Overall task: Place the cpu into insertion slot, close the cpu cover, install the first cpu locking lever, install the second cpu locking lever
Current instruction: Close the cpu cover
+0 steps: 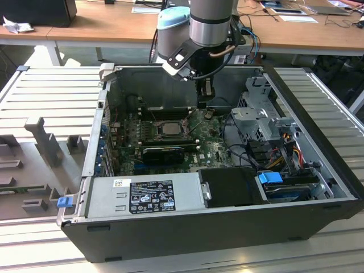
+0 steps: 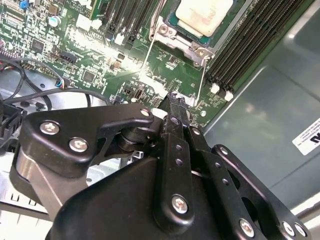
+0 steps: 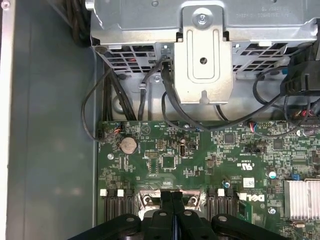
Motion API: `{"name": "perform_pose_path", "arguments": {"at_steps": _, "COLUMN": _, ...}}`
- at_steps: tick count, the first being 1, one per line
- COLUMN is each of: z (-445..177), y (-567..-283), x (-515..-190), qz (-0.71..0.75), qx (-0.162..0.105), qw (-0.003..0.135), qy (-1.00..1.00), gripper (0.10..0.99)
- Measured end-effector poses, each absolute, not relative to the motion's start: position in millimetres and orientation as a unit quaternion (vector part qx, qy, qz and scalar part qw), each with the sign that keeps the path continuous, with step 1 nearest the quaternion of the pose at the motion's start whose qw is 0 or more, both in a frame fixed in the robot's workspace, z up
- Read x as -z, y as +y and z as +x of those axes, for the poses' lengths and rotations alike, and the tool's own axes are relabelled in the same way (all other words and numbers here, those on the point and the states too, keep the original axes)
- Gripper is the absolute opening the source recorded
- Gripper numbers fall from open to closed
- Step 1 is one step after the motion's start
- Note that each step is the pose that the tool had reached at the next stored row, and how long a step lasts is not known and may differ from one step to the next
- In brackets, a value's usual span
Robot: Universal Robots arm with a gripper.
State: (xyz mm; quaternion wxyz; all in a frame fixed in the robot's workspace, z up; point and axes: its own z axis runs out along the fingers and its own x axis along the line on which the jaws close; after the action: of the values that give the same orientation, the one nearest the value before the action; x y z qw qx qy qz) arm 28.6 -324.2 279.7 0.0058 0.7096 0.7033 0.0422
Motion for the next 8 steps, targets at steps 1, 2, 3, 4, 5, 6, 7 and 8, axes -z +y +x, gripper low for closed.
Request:
{"name": "perform_pose_path", "arguments": {"at_steps": 1, "z": 31, "y": -324, "x": -278, "qz": 0.710, "qx": -0.042, "qw": 0.006, "qy": 0.703, "gripper": 0.106}}
{"name": "perform_pose_path", "arguments": {"at_steps": 2, "z": 34, "y": -324, "x": -275, "qz": 0.710, "qx": -0.042, "qw": 0.006, "qy": 0.703, "gripper": 0.106}}
{"name": "perform_pose_path", "arguments": {"at_steps": 3, "z": 36, "y": -324, "x": -273, "qz": 0.709, "qx": -0.042, "qw": 0.006, "qy": 0.703, "gripper": 0.106}}
{"name": "perform_pose_path", "arguments": {"at_steps": 4, "z": 39, "y": -324, "x": -271, "qz": 0.709, "qx": -0.042, "qw": 0.006, "qy": 0.704, "gripper": 0.106}}
{"name": "perform_pose_path", "arguments": {"at_steps": 5, "z": 41, "y": -324, "x": -270, "qz": 0.708, "qx": -0.042, "qw": 0.006, "qy": 0.705, "gripper": 0.106}}
{"name": "perform_pose_path", "arguments": {"at_steps": 6, "z": 42, "y": -324, "x": -269, "qz": 0.706, "qx": -0.042, "qw": 0.006, "qy": 0.707, "gripper": 0.106}}
{"name": "perform_pose_path", "arguments": {"at_steps": 7, "z": 43, "y": -324, "x": -267, "qz": 0.704, "qx": -0.042, "qw": 0.006, "qy": 0.709, "gripper": 0.106}}
{"name": "perform_pose_path", "arguments": {"at_steps": 8, "z": 44, "y": -324, "x": -266, "qz": 0.702, "qx": -0.042, "qw": 0.005, "qy": 0.711, "gripper": 0.106}}
